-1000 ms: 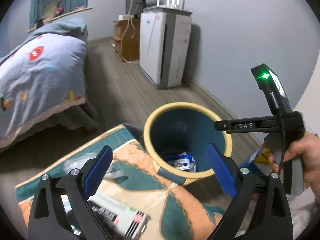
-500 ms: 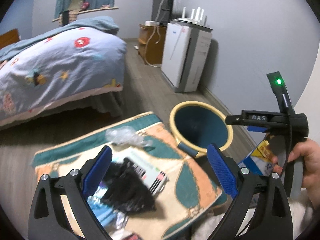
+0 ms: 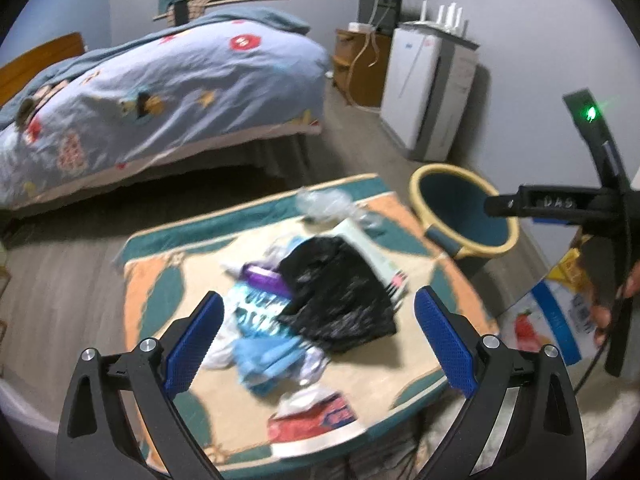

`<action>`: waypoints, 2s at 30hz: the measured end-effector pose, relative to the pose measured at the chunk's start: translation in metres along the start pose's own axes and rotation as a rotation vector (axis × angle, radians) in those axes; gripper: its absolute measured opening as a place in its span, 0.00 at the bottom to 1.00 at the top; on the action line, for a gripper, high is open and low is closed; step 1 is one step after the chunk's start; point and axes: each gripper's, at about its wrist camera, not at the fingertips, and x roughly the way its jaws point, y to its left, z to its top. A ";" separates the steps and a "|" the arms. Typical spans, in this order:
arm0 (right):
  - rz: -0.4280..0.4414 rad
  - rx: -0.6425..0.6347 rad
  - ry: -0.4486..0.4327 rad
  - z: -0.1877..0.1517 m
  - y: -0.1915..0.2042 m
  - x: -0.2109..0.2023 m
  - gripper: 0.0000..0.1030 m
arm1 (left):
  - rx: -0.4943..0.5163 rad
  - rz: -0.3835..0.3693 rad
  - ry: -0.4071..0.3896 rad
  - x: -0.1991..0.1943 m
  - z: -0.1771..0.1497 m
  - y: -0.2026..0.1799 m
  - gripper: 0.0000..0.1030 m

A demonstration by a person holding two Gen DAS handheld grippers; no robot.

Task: Collect trash
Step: 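Move both tools back over the mat toward the remaining trash, then grasp the white-red carton with the left tool while the right tool grasps the black bag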

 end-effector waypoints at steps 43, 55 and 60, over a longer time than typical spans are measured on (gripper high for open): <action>0.033 -0.162 0.071 -0.012 0.069 0.035 0.94 | 0.142 -0.043 0.302 0.072 -0.067 -0.002 0.33; 0.041 -0.122 0.135 -0.005 0.063 0.064 0.94 | 0.136 0.024 0.143 0.025 0.031 0.049 0.33; 0.045 -0.168 0.181 -0.008 0.071 0.087 0.94 | 0.025 -0.005 0.145 0.043 0.027 0.074 0.33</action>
